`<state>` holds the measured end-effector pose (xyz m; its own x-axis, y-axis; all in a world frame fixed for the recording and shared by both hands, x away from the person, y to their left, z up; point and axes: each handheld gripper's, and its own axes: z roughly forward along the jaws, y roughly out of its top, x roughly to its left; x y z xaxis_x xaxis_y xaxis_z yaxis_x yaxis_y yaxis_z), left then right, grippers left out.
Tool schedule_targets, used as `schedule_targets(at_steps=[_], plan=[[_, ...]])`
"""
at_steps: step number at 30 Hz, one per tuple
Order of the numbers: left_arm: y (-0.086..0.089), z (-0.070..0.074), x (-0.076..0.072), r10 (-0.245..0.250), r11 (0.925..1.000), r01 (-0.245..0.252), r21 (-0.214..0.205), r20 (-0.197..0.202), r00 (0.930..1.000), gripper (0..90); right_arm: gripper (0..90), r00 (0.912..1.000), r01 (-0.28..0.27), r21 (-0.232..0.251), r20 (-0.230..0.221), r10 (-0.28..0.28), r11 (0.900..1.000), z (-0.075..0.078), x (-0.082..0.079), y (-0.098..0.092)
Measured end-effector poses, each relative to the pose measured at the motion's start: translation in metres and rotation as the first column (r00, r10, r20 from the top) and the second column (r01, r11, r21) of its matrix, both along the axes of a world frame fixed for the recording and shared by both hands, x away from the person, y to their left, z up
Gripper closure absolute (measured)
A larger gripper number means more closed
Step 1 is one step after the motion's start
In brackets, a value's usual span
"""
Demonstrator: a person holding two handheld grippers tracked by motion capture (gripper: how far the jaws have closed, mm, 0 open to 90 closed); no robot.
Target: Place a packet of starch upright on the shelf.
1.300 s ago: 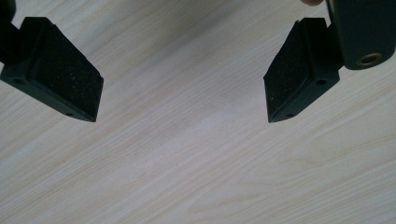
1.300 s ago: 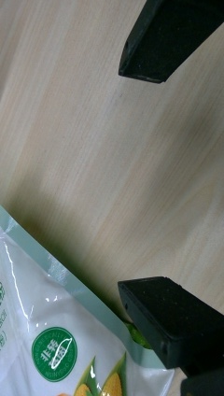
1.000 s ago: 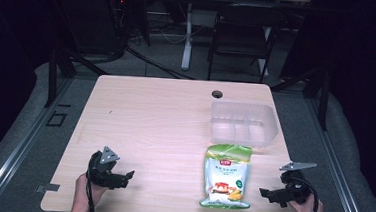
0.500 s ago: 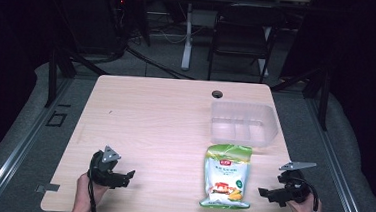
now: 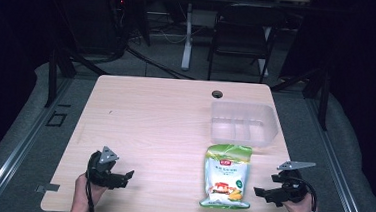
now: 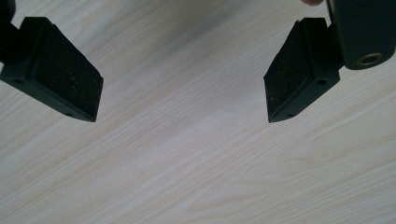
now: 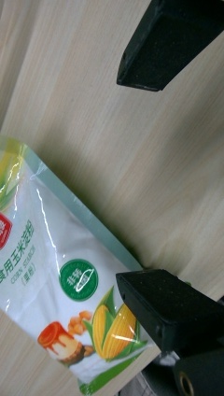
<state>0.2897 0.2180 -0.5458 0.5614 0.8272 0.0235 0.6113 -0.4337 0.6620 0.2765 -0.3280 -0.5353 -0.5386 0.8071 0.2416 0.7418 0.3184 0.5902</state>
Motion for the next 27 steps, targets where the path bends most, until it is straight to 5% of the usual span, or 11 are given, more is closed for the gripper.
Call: schedule_targets(at_steps=[13,27], plan=[[-0.002,0.001,-0.001,-0.015,0.9999,0.015,-0.006,0.001,0.9999,11.5,3.6,0.9975,-0.07,0.006,-0.003,0.07,0.9975,0.0,0.012,0.022],[-0.003,-0.001,0.0,-0.008,1.0,0.008,0.004,-0.002,1.0,11.6,8.0,0.9972,-0.075,0.006,-0.001,0.075,0.9972,-0.003,0.041,0.03]])
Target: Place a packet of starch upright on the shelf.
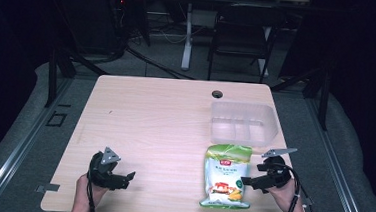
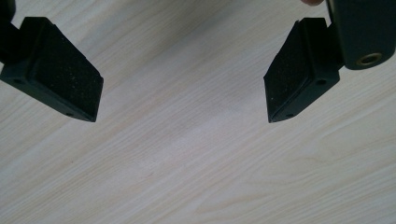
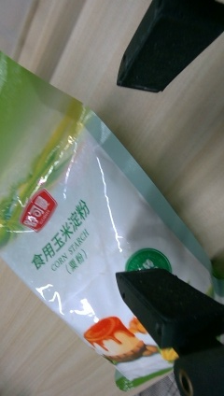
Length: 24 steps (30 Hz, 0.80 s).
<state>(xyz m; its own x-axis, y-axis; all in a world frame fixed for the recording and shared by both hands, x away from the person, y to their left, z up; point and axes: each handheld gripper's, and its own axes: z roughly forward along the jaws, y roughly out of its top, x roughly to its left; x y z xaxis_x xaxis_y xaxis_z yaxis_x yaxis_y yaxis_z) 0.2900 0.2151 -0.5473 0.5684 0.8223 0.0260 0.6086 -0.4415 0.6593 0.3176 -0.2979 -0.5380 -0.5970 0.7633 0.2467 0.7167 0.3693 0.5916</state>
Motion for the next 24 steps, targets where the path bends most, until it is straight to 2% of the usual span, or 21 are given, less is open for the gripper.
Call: schedule_targets(at_steps=[9,12,17,24], plan=[[0.0,0.0,0.0,0.004,1.0,-0.004,-0.006,0.008,1.0,11.6,7.4,0.9996,-0.002,-0.019,-0.028,0.001,0.9998,-0.003,0.017,0.002],[0.0,0.0,0.001,-0.003,1.0,0.003,-0.002,-0.007,1.0,11.6,7.5,0.9996,0.007,-0.005,-0.029,-0.007,1.0,-0.003,0.024,0.001],[-0.001,0.001,-0.002,-0.007,1.0,0.007,0.0,0.006,1.0,11.6,7.7,0.9996,0.01,0.002,-0.028,-0.01,1.0,-0.003,0.035,0.003],[0.0,0.0,0.0,-0.007,1.0,0.007,0.0,-0.008,0.9999,11.6,8.8,0.9994,-0.012,0.008,-0.032,0.012,0.9999,-0.006,0.047,0.008]])
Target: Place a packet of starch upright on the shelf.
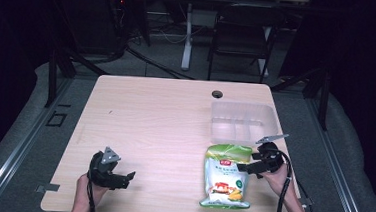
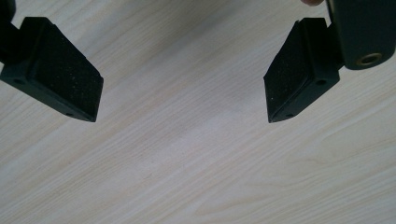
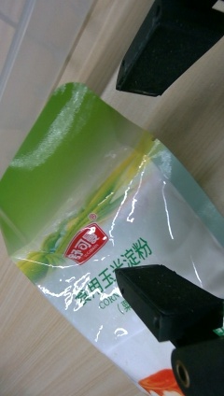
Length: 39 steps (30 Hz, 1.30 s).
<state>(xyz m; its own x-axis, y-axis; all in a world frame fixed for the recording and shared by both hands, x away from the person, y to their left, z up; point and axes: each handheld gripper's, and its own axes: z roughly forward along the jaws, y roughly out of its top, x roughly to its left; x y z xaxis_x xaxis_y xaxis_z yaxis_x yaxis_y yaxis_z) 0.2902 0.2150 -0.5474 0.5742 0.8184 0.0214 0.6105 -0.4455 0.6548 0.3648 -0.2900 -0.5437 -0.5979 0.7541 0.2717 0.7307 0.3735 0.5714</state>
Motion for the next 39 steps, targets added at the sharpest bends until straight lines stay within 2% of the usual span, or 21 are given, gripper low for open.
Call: schedule_targets(at_steps=[7,11,14,16,20,25,27,28,31,34,39], plan=[[-0.001,0.001,-0.001,0.0,1.0,0.0,0.0,0.005,1.0,11.7,12.2,0.9998,-0.013,0.005,-0.012,0.013,0.9999,-0.001,0.011,0.005],[-0.001,0.0,0.0,-0.003,1.0,0.003,0.001,0.003,1.0,11.7,13.1,0.9996,-0.02,0.028,-0.02,0.021,0.9994,-0.004,0.016,0.005],[-0.001,0.003,-0.002,-0.008,1.0,0.008,0.0,0.024,0.9997,11.7,15.7,0.9987,-0.024,0.045,-0.043,0.026,0.9987,-0.008,0.021,0.007],[-0.001,0.004,-0.002,-0.008,1.0,0.008,0.002,0.034,0.9994,11.8,18.2,0.9979,-0.039,0.044,-0.049,0.041,0.9983,-0.008,0.022,0.009],[0.0,0.002,-0.001,-0.009,1.0,0.009,-0.001,0.019,0.9998,11.8,25.8,0.9978,-0.049,0.045,-0.043,0.051,0.9978,-0.008,0.022,0.011],[-0.001,0.003,-0.002,-0.01,0.9999,0.01,0.0,0.026,0.9996,11.9,32.3,0.9967,-0.061,0.044,-0.051,0.064,0.9971,-0.012,0.023,0.015],[-0.001,0.003,-0.002,-0.012,0.9999,0.012,0.0,0.028,0.9995,12.0,36.0,0.9958,-0.076,0.028,-0.049,0.077,0.9967,-0.012,0.023,0.016],[-0.001,0.003,-0.002,-0.012,0.9999,0.012,0.0,0.028,0.9995,12.0,36.0,0.9958,-0.076,0.028,-0.049,0.077,0.9967,-0.012,0.023,0.016],[0.0,0.003,-0.002,-0.008,1.0,0.008,0.003,0.023,0.9997,12.1,44.1,0.996,-0.075,0.023,-0.048,0.076,0.9969,-0.012,0.02,0.018],[-0.001,0.003,-0.003,-0.013,0.9999,0.013,0.002,0.028,0.9995,12.1,48.7,0.9947,-0.08,0.045,-0.06,0.083,0.9958,-0.013,0.02,0.017],[0.0,0.003,-0.002,-0.009,0.9999,0.009,0.004,0.024,0.9997,12.1,54.5,0.9951,-0.08,0.038,-0.055,0.082,0.9961,-0.012,0.018,0.019]])
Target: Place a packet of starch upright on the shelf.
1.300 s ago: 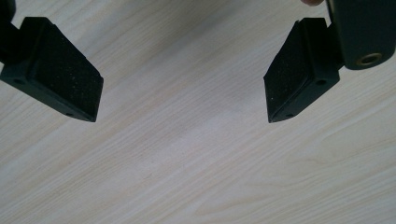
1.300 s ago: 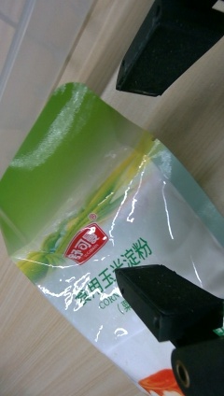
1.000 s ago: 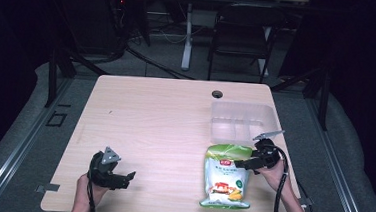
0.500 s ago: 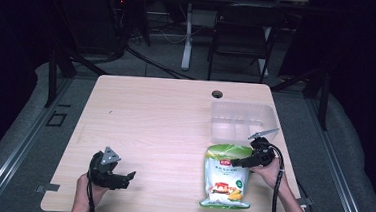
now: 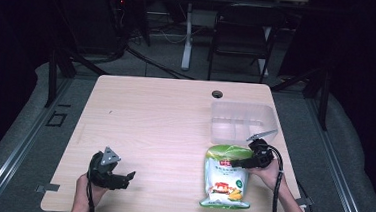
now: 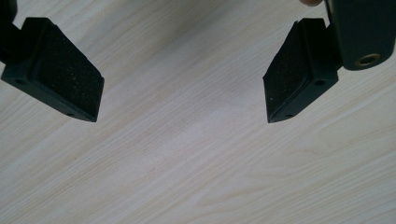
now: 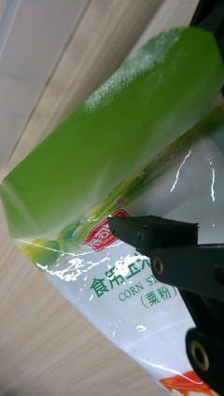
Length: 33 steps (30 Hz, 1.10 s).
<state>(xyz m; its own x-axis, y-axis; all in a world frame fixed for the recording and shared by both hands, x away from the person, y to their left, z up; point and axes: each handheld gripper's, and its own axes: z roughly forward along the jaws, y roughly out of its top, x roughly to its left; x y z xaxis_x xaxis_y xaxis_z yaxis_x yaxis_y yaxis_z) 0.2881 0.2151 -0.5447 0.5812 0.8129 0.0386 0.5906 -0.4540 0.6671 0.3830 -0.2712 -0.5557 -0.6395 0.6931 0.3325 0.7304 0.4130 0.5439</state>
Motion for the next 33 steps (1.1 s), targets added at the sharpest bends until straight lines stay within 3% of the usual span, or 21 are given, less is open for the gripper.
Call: schedule_targets(at_steps=[11,15,23,33], plan=[[0.001,0.001,-0.001,0.003,1.0,-0.003,-0.001,0.007,1.0,13.2,62.0,0.9993,-0.011,-0.066,0.034,0.013,0.9978,0.005,-0.008,0.005],[-0.001,0.001,-0.002,0.002,1.0,-0.002,0.001,0.009,1.0,13.7,64.4,0.9992,-0.029,-0.08,0.026,0.031,0.9964,0.005,-0.008,0.005],[0.0,0.001,-0.002,-0.002,1.0,0.002,0.004,0.006,1.0,14.6,72.9,0.9995,-0.003,-0.097,0.03,0.005,0.9953,0.009,-0.012,0.007],[0.0,0.0,-0.002,-0.007,1.0,0.007,0.005,0.006,1.0,14.7,81.2,0.9996,-0.001,-0.155,0.026,0.006,0.9879,0.014,-0.016,0.01]])
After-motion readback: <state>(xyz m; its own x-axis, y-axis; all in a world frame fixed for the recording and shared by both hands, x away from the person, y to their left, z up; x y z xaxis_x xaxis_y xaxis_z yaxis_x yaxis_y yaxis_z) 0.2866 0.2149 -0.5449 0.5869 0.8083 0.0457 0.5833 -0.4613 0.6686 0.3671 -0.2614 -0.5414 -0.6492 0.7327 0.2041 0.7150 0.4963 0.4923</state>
